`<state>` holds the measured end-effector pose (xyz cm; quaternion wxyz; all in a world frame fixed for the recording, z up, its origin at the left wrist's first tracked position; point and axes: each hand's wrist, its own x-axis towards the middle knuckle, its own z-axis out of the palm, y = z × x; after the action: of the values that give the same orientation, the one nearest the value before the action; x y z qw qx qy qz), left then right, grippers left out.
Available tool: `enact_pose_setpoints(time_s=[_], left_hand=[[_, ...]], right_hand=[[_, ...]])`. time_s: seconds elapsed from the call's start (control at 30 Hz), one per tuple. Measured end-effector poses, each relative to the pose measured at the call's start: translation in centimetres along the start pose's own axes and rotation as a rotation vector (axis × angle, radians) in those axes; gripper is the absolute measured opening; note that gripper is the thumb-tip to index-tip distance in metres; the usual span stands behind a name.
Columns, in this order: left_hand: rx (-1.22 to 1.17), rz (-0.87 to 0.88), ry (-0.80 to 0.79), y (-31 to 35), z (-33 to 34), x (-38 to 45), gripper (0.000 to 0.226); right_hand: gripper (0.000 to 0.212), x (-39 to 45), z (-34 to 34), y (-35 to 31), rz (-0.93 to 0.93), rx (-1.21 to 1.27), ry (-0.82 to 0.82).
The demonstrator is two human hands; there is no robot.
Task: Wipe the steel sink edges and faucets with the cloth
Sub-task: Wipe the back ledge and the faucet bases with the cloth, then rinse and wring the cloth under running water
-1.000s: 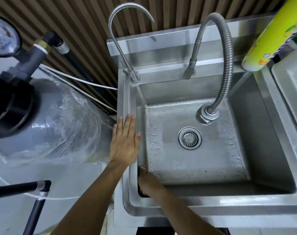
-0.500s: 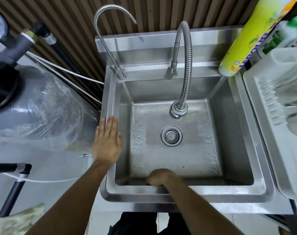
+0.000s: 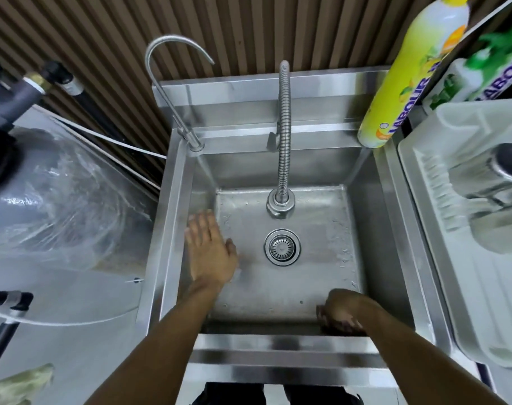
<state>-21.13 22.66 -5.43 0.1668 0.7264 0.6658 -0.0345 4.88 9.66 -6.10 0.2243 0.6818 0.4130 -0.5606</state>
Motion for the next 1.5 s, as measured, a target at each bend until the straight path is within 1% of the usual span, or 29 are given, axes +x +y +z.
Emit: enact_pose_setpoints(time_s=[0.07,0.13,0.17,0.23,0.27,0.3,0.33,0.37,0.4,0.43,0.47,0.53,0.6,0.67,0.73,0.77,0.8,0.93,0.97,1.0,1.07,1.1,1.17,1.23,1.3,1.37,1.4,1.43,1.5], left_hand=[[-0.195,0.115,-0.079,4.7,0.0,1.1,0.069],[-0.402,0.04,-0.188,8.2,-1.6,3.4,0.046],[-0.587,-0.03,-0.231,9.5,-2.8,4.6,0.035],[-0.901,-0.099,-0.208,10.5,-4.3,7.4,0.021],[-0.928,-0.079,-0.159,10.9,-5.0,9.0,0.023],[-0.85,-0.023,-0.108,11.2,-5.7,10.0,0.026],[-0.765,0.023,-0.052,11.6,-6.1,11.3,0.033],[-0.706,0.045,-0.022,12.2,-6.8,12.1,0.048],[-0.677,0.071,-0.024,12.9,-7.4,12.8,0.06],[-0.632,0.105,-0.042,13.4,-7.8,13.4,0.063],[-0.588,0.143,-0.052,13.9,-7.9,13.9,0.059],[-0.535,0.164,-0.034,14.6,-7.9,14.9,0.045],[-0.661,0.084,-0.056,14.6,-7.4,16.1,0.049],[-0.933,-0.073,-0.144,14.9,-7.3,16.7,0.057],[-1.234,-0.271,-0.316,15.1,-7.7,16.5,0.058],[-1.317,-0.308,-0.389,14.9,-8.4,16.1,0.057],[-1.334,-0.306,-0.442,14.6,-8.9,16.1,0.056],[-1.196,-0.213,-0.635,12.3,-10.2,14.6,0.052],[-1.175,-0.218,-0.677,11.6,-9.4,13.8,0.056],[-1.153,-0.24,-0.724,10.7,-8.4,12.3,0.067],[-1.222,-0.352,-0.868,8.6,-5.7,8.8,0.09],[-1.305,-0.391,-0.95,7.6,-4.3,7.0,0.095],[-1.47,-0.408,-1.026,5.9,-2.5,3.8,0.096],[-1.538,-0.414,-0.955,4.8,-1.6,2.1,0.082],[-1.489,-0.396,-0.862,5.0,-1.6,1.7,0.06],[-1.428,-0.402,-0.727,5.0,-1.8,1.7,0.053],[-1.487,-0.438,-0.648,4.7,-2.0,1.9,0.05],[-1.597,-0.49,-0.582,4.4,-2.0,2.1,0.045],[-1.801,-0.61,-0.483,4.4,-1.7,1.8,0.047]], right_hand=[[0.034,0.7,-1.1,-2.7,-0.026,0.273,0.058],[0.039,1.5,-2.5,-5.8,-0.137,0.498,0.074],[0.044,1.7,-3.1,-7.2,-0.199,0.59,0.078],[0.042,1.5,-4.1,-8.5,-0.298,0.792,0.124],[0.036,1.4,-4.7,-8.7,-0.341,0.905,0.169],[0.034,1.2,-5.0,-8.7,-0.366,1.021,0.205],[0.036,0.9,-5.3,-8.7,-0.383,1.125,0.216],[0.039,0.8,-5.5,-8.5,-0.401,1.228,0.214],[0.043,0.7,-5.7,-8.4,-0.422,1.332,0.199],[0.045,0.6,-5.8,-8.2,-0.444,1.425,0.175],[0.045,0.5,-5.9,-8.1,-0.459,1.495,0.153],[0.039,0.4,-5.8,-8.0,-0.478,1.571,0.111],[0.03,0.2,-5.5,-7.9,-0.5,1.619,0.076],[0.029,0.1,-5.3,-7.9,-0.508,1.67,0.056],[0.033,0.2,-5.1,-7.9,-0.528,1.716,0.036],[0.036,0.2,-5.1,-8.0,-0.539,1.737,0.014],[0.04,0.3,-5.1,-8.1,-0.543,1.754,-0.01],[0.052,0.5,-4.8,-9.2,-0.572,1.798,-0.082],[0.053,0.2,-4.7,-9.6,-0.593,1.806,-0.107],[0.054,-0.1,-4.7,-10.0,-0.611,1.809,-0.131],[0.052,-0.7,-4.7,-10.9,-0.615,1.775,-0.131],[0.049,-1.0,-4.8,-11.2,-0.606,1.747,-0.111],[0.042,-1.4,-5.1,-11.9,-0.584,1.71,-0.042],[0.032,-1.6,-5.1,-12.4,-0.562,1.653,0.096],[0.021,-1.9,-5.0,-12.8,-0.513,1.594,0.28],[0.017,-2.0,-4.9,-12.9,-0.483,1.57,0.413],[0.015,-2.1,-4.9,-12.9,-0.475,1.569,0.457],[0.015,-2.2,-5.0,-13.0,-0.473,1.594,0.478],[0.026,-2.1,-4.9,-13.3,-0.488,1.756,0.389]])
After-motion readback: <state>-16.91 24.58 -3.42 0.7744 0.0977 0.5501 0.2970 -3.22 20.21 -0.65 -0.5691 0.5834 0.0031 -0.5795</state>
